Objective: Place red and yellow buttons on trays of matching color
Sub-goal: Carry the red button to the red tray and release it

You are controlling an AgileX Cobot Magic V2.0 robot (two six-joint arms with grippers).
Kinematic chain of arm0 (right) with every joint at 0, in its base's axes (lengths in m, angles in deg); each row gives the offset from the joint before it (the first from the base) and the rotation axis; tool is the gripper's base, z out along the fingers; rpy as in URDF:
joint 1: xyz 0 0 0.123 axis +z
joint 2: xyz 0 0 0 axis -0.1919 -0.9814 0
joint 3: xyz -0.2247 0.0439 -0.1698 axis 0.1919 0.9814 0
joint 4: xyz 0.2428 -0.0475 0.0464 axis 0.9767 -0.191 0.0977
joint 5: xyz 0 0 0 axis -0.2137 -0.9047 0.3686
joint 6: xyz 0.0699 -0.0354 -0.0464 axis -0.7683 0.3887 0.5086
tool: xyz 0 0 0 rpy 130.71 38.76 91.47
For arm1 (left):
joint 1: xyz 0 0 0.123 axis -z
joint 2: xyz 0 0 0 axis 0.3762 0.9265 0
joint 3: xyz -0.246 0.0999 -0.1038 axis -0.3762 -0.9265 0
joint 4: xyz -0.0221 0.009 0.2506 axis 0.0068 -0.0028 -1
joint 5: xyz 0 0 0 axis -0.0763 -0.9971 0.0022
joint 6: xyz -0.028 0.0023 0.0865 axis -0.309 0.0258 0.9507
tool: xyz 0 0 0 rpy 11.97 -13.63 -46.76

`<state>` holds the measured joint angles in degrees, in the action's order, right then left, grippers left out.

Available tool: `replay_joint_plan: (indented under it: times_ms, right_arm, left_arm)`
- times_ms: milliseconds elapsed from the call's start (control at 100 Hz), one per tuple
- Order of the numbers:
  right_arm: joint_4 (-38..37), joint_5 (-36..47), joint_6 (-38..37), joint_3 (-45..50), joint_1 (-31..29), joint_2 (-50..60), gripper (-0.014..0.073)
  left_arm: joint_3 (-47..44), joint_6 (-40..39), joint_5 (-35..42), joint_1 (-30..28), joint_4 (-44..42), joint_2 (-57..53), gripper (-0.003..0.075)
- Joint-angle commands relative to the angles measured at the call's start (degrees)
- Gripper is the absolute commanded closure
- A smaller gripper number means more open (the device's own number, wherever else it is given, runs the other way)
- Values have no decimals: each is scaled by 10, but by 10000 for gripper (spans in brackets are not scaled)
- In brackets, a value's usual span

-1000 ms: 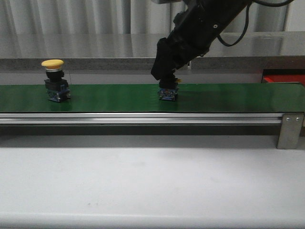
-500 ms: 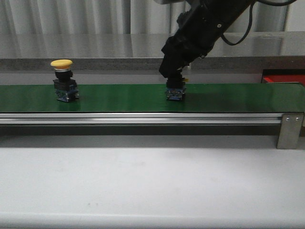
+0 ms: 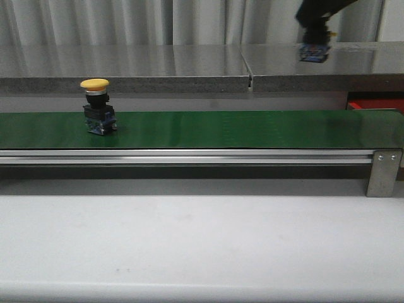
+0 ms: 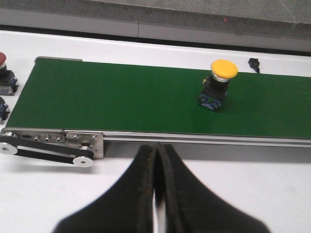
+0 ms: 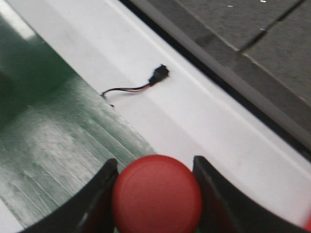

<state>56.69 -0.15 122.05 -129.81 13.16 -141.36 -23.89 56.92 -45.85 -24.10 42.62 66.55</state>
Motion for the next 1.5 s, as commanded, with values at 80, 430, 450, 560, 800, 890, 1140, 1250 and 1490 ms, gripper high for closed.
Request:
replay_joint_plan:
  times_ms: [80,430,450,560,800,890,1140,1250,1490]
  right_arm:
    - [11,-5,-2,-21,-82,42,496]
    - [19,33,-2,-21,-235,36,496]
    - [19,39,-2,-21,-242,34,496]
    - [19,75,-1,-21,-260,13,496]
    - [19,162,-1,-22,-268,-51,496]
    - [19,168,-1,-27,-268,-79,496]
    - [22,151,-1,-73,-268,-158,496]
    - [35,138,-1,-96,-268,-183,496]
    - [38,138,-1,-109,-269,-215,496]
  left_arm:
    - [14,-1,37,4,13,-2,741]
    - [14,-1,37,4,13,-2,741]
    - [14,-1,37,4,13,-2,741]
    - [14,-1,37,4,13,-2,741]
    - [14,-1,37,4,13,-2,741]
    - [14,-1,37,4,13,-2,741]
    - [14,-1,37,4,13,-2,741]
    - [14,-1,37,4,13,-2,741]
    - [14,-1,37,4,13,-2,741]
